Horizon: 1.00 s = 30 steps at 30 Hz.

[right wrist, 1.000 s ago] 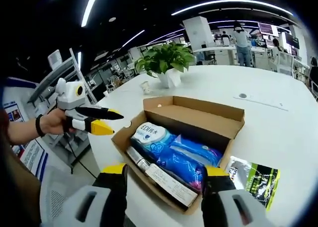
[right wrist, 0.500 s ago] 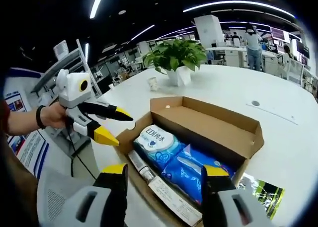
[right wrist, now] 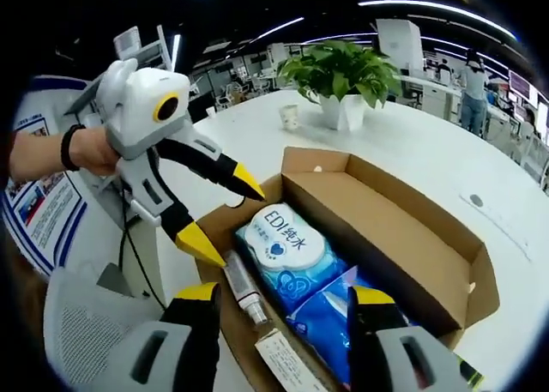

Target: Operate the shoe box by opening the lid, removing the specified soft item, and placing it in the target area until the item is outside and the box remains undamaged.

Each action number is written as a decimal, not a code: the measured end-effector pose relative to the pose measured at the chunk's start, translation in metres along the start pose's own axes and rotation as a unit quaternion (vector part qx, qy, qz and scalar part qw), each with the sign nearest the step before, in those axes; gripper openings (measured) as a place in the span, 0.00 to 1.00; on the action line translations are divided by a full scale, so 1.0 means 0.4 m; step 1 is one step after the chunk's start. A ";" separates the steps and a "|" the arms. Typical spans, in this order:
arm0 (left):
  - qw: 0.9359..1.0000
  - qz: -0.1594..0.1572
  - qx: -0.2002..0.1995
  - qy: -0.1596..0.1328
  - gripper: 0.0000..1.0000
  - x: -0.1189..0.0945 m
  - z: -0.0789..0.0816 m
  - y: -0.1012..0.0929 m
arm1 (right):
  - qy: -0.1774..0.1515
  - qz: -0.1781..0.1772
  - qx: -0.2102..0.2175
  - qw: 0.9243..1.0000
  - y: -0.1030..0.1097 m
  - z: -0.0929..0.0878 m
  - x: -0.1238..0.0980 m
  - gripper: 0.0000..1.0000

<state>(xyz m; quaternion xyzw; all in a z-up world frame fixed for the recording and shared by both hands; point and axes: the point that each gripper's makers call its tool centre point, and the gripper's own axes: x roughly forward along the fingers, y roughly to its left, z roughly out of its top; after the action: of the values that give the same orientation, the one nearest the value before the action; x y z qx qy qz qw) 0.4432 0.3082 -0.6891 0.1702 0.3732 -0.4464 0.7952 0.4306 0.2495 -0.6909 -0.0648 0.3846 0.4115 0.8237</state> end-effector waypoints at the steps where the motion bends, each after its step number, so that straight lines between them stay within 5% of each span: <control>1: 1.000 -0.003 0.002 0.002 0.55 0.004 -0.001 0.001 | 0.000 0.002 0.000 1.000 0.003 0.003 0.007 0.58; 21: 0.992 -0.011 0.089 0.090 0.57 0.056 -0.070 0.059 | 0.062 0.019 -0.067 0.996 -0.007 -0.017 0.120 0.61; 30: 0.985 -0.014 0.135 0.108 0.58 0.075 -0.064 0.068 | 0.092 0.020 -0.113 0.989 -0.031 -0.041 0.149 0.61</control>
<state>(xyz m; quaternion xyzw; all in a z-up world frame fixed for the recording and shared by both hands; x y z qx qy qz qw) 0.4645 0.3210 -0.7301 0.3174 0.3955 -0.4832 0.7137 0.4519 0.2719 -0.7459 -0.1873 0.4111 0.4608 0.7639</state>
